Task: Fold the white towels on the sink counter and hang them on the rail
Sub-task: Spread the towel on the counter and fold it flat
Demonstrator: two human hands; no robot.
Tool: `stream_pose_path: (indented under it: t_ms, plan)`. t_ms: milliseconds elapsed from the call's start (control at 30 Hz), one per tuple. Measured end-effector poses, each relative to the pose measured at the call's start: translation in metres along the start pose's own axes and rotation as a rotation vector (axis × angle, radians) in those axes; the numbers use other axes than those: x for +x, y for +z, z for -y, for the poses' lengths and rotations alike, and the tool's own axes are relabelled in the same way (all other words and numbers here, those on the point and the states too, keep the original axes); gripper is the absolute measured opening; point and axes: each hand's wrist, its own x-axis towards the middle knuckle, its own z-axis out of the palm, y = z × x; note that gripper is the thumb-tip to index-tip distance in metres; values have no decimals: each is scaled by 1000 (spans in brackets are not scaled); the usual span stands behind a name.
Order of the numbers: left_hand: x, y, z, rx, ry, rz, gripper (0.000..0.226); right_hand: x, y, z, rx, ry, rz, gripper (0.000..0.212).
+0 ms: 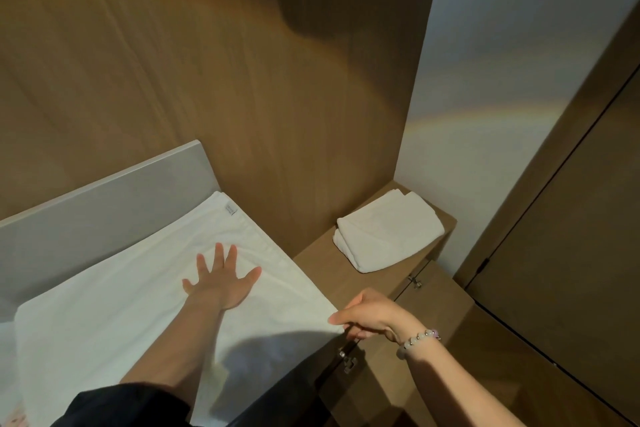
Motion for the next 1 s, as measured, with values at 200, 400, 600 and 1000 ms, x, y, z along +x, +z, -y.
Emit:
stream_pose_path:
  t_ms: [200,400,600,1000]
  plan:
    - [-3,-5,-5,-13,-14,-3,79,2,1,2,128,82,25,13]
    - [1,-12,-13,20,96,-84,77,19,5,32,37,-73,-92,11]
    - [4,2,-14,98,153,-75,68,58,31,66,-228,-240,-297,36]
    - [2,-1,10,0,311,-59,58,107,73,125,-707,-252,-512,41]
